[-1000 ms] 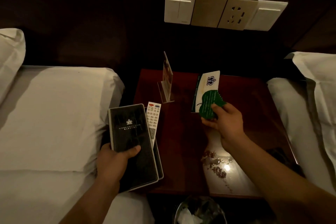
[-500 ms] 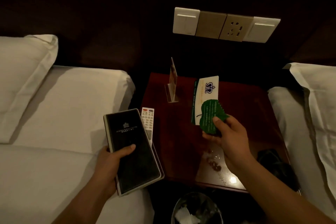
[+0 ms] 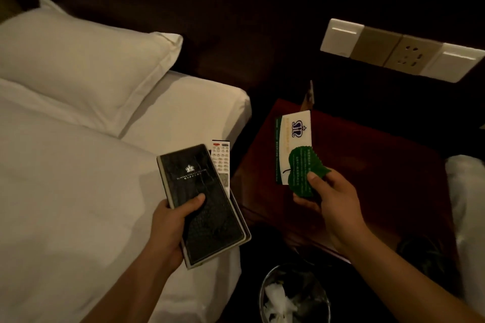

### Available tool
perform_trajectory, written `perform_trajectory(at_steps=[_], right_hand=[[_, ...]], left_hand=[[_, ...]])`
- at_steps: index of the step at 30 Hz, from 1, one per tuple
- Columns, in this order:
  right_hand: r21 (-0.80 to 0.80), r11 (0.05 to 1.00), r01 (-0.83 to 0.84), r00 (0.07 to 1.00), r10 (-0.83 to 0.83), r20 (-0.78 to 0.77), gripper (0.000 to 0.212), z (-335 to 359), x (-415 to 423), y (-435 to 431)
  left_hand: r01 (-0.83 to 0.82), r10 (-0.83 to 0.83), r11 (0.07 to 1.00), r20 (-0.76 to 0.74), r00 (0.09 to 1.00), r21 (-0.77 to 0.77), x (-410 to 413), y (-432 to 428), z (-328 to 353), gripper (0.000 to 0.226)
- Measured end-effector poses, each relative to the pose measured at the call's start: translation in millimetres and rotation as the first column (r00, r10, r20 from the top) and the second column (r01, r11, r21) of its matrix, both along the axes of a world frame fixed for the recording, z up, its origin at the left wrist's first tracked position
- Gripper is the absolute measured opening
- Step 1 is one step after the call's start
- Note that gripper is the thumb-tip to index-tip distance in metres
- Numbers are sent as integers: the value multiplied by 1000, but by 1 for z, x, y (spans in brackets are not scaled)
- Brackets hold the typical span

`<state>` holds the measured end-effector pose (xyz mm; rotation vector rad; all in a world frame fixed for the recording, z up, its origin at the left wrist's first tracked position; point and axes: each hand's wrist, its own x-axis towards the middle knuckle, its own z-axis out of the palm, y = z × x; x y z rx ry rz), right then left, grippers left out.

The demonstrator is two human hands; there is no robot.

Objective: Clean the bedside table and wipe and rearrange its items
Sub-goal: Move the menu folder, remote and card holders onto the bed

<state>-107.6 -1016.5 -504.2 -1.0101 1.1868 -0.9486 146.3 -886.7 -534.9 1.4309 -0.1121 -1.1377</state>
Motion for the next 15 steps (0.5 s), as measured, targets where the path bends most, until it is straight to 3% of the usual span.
perform_trajectory(at_steps=[10,15], right_hand=[[18,973,-231,972,231,-30,15,11,104,60],[1,932,-363,931,363,-45,17,10,179,107]], left_hand=[[-240,240,970,2,971,30,79,111,12,63],[-328,328,944,0,945,39,128,181,16,54]])
